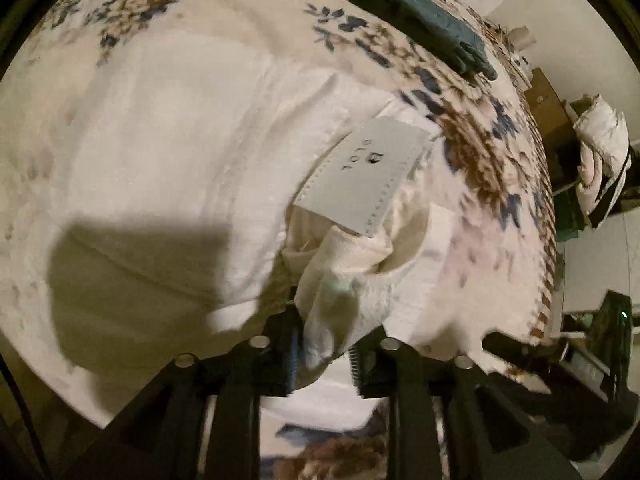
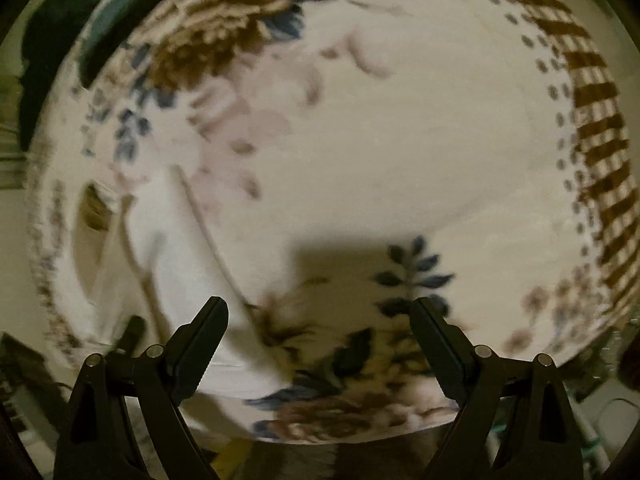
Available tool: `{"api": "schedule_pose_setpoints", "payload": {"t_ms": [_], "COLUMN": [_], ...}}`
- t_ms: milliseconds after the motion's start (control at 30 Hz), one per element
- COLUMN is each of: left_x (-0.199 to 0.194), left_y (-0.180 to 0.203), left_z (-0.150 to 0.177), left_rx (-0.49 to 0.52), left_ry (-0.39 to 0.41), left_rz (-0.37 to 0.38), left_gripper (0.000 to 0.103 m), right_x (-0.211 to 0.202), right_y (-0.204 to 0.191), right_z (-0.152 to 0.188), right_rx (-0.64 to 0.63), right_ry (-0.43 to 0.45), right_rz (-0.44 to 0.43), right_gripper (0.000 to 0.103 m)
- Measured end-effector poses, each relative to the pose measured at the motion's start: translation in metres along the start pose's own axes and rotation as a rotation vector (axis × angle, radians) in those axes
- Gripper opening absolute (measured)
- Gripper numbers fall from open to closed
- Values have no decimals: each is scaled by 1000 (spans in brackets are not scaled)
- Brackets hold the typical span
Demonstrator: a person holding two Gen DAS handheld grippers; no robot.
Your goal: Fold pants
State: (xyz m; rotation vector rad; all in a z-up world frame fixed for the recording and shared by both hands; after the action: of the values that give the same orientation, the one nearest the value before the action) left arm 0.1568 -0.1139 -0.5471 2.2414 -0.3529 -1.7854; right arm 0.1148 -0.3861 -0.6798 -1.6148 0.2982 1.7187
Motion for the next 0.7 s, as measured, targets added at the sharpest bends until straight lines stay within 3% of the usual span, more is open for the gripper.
{"api": "schedule_pose_setpoints", "payload": {"t_ms": [33, 133, 233, 333, 500, 600, 633, 667, 700], "left_x": [-14, -41, -71, -93, -93, -93, -93, -94, -94], "left_y": [1, -5, -25, -62, -119, -146, -150, -154, -156], "left_z": [-2, -3, 1, 6, 11, 13, 12, 11, 10], "left_rx": [3, -12, -42, -81, -121, -146, -146, -144, -140], "left_ry": [-1, 5, 47, 70, 48, 46, 49, 49, 50], "left_rz": [13, 39, 12, -78, -234, -301, -320, -337, -347], "left_gripper": [29, 103, 103, 103, 103, 103, 103, 103, 103], "right_x": [-2, -2, 4, 20, 78, 103, 103, 100, 94], "right_y": [-4, -40, -82, -110, -145, -156, -160, -168, -175], "right_z": [-1, 3, 15, 25, 31, 35, 37, 43, 50], "right_rx": [-11, -82, -151, -218, -283, -316, -322, -355, -398], "right_ry": [-7, -42, -84, -111, -167, -129, -95, -65, -29], "right_rz": [-33, -151, -222, -237, -200, -134, -127, -131, -92], "right_gripper": [94, 94, 94, 94, 94, 94, 83, 65, 27]}}
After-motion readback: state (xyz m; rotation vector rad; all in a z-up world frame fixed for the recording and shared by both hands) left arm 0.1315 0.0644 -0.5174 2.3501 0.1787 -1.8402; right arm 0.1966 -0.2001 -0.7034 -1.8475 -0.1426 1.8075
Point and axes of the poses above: each gripper's, at about its wrist camera, not at the fingertips, and x roughly the way its jaws point, y to its right, z to its underside, the point moved 5 cm from there along x, roughly the way its jaws point, and after that the axes turned 10 degrees about x, right-handed, at the moved point
